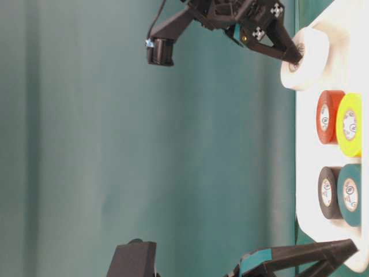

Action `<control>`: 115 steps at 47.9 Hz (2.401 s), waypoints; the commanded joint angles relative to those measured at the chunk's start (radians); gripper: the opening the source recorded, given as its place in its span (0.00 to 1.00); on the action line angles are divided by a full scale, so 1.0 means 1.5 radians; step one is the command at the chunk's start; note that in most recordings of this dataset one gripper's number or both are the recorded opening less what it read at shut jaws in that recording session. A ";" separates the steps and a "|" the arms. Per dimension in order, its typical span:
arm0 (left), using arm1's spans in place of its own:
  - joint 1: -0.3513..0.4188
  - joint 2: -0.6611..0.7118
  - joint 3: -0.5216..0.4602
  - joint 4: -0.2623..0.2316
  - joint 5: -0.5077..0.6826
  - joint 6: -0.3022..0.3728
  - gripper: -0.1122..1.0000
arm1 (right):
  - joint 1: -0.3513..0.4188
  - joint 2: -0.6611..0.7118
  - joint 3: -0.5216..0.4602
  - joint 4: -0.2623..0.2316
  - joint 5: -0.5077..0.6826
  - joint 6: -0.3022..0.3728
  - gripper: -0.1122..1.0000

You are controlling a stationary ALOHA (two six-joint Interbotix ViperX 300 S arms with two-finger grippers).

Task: Put the tape alternately from left to right into the white case.
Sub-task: 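Carry the white roll into the tray's upper right corner, then open the right gripper to release the white roll and withdraw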

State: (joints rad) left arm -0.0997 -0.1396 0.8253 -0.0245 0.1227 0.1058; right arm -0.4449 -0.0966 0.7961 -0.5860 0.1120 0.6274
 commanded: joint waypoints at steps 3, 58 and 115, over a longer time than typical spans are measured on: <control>-0.002 -0.007 -0.005 -0.001 -0.007 0.000 0.59 | -0.016 0.005 -0.024 -0.002 -0.006 -0.010 0.30; -0.002 -0.008 -0.006 -0.001 -0.010 0.000 0.59 | -0.035 0.020 -0.027 -0.026 -0.002 -0.027 0.83; -0.002 -0.008 -0.009 -0.001 -0.011 0.000 0.59 | 0.133 -0.097 0.057 -0.024 -0.021 -0.017 0.83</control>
State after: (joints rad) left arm -0.0997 -0.1396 0.8253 -0.0245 0.1150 0.1058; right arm -0.2746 -0.2178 0.8882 -0.6228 0.0951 0.5998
